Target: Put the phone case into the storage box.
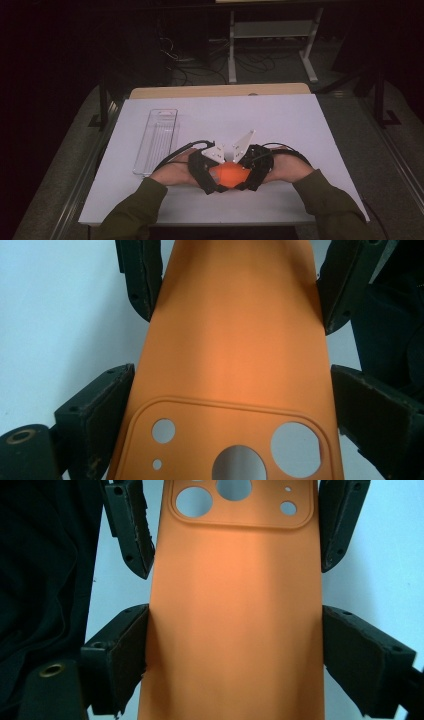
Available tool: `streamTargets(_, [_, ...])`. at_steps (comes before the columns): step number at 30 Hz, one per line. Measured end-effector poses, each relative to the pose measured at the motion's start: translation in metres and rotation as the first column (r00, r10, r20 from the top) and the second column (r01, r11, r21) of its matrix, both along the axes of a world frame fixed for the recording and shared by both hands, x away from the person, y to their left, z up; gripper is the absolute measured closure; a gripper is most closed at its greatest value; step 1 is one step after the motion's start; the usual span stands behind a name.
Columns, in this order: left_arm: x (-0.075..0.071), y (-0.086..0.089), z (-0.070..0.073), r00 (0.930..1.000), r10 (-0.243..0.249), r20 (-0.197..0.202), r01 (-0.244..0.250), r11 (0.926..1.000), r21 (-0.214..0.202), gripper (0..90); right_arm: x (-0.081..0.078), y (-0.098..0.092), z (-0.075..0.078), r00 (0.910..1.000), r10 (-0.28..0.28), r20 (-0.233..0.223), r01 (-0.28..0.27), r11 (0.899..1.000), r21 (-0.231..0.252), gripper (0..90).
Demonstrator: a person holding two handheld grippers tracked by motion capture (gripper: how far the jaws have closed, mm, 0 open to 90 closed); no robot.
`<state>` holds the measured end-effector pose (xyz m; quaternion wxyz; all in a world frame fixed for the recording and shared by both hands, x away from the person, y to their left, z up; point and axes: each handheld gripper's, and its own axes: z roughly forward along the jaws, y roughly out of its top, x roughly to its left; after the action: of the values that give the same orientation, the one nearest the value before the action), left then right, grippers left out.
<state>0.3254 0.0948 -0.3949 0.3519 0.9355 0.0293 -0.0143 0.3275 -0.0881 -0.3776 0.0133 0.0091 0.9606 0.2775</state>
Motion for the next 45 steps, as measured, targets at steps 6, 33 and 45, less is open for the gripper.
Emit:
streamTargets(6, [-0.0002, -0.0002, -0.0004, 1.0, 0.001, 0.003, -0.001, 1.0, 0.001, 8.4, 0.0, 0.0003, -0.0002, 1.0, 0.002, -0.001, -0.002, 1.0, -0.001, 14.8])
streamTargets(33, [0.0008, 0.0028, 0.0021, 0.9998, -0.017, 0.011, 0.017, 0.9998, 0.003, 14.9, 0.0014, -0.0016, -0.0019, 0.9999, 0.012, -0.008, -0.012, 1.0, 0.025, 14.5])
streamTargets(45, [0.0022, 0.0036, 0.0022, 0.9999, 0.006, 0.013, -0.007, 0.9999, 0.008, 14.9, 0.0044, -0.0047, -0.001, 0.9994, -0.032, 0.014, 0.031, 0.997, 0.072, 0.0])
